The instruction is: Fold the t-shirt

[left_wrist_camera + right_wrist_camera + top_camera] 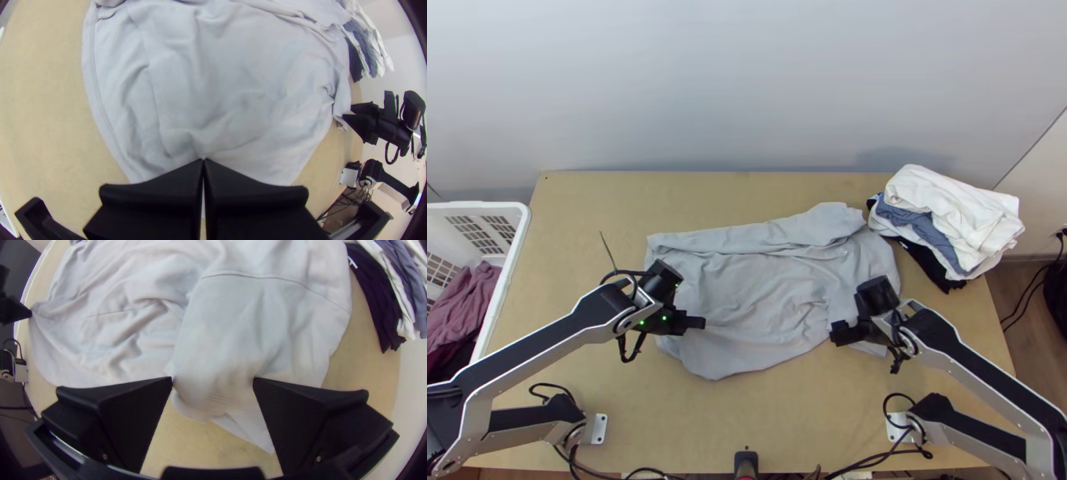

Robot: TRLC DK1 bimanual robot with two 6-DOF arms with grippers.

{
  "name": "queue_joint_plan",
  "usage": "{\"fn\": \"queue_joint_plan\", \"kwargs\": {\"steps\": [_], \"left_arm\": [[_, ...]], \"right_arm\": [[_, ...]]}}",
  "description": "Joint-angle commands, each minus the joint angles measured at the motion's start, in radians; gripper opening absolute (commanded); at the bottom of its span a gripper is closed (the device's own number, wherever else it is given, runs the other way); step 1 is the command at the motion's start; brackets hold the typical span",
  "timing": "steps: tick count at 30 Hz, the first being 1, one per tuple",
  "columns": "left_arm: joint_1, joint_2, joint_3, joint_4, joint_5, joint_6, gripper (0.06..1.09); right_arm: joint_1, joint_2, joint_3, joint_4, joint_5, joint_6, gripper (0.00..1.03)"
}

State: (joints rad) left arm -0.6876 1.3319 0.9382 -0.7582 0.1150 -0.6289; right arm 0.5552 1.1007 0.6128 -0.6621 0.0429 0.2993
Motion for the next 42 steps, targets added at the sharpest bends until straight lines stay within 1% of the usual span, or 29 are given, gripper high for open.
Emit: {"fn": "queue_joint_plan", "kwargs": {"steps": [1,2,3,5,6,10,12,15,20,22,26,31,36,39,42], "left_arm": [[0.019,-0.023,0.004,-0.02,0.0,0.003,0.1],[0.023,-0.027,0.005,-0.023,0.0,0.005,0.1],[0.03,-0.03,0.008,-0.027,-0.002,0.005,0.1],[0.043,-0.04,0.008,-0.029,-0.003,0.008,0.1],[0.056,-0.045,0.01,-0.03,-0.005,0.011,0.1],[0.108,-0.076,0.028,-0.038,-0.026,0.023,0.1],[0.145,-0.1,0.051,-0.041,-0.051,0.031,0.1],[0.226,-0.123,0.111,-0.056,-0.081,0.041,0.1],[0.37,-0.161,0.223,-0.079,-0.081,0.077,0.1],[0.404,-0.177,0.266,-0.09,-0.081,0.086,0.1],[0.467,-0.203,0.386,-0.115,-0.083,0.086,0.1],[0.502,-0.214,0.596,-0.105,-0.176,0.115,0.1],[0.546,-0.177,0.837,-0.092,-0.206,0.186,0.1],[0.551,-0.165,0.949,-0.075,-0.25,0.222,0.1],[0.551,-0.166,1.03,-0.046,-0.304,0.273,0.1]], "right_arm": [[0.029,0.083,0.008,0.053,0.0,-0.005,0.58],[0.028,0.083,0.01,0.059,0.002,-0.008,0.48],[0.026,0.082,0.011,0.064,0.002,-0.019,0.36],[0.017,0.082,0.018,0.07,0.002,-0.055,0.05],[0.005,0.077,0.024,0.071,0.002,-0.065,0.03],[-0.064,0.025,0.084,0.071,0.003,-0.085,0.03],[-0.104,-0.007,0.137,0.071,0.005,-0.103,0.03],[-0.163,-0.022,0.254,0.024,0.005,-0.123,0.03],[-0.232,-0.036,0.423,-0.011,0.003,-0.132,0.03],[-0.241,-0.045,0.475,-0.011,0.009,-0.137,0.03],[-0.244,-0.053,0.601,-0.007,0.064,-0.149,0.03],[-0.245,-0.047,0.785,-0.018,0.114,-0.161,0.03],[-0.241,-0.044,0.97,-0.018,0.169,-0.215,0.03],[-0.236,-0.047,1.055,-0.018,0.195,-0.258,0.03],[-0.235,-0.075,1.101,0.006,0.221,-0.33,0.03]]}}
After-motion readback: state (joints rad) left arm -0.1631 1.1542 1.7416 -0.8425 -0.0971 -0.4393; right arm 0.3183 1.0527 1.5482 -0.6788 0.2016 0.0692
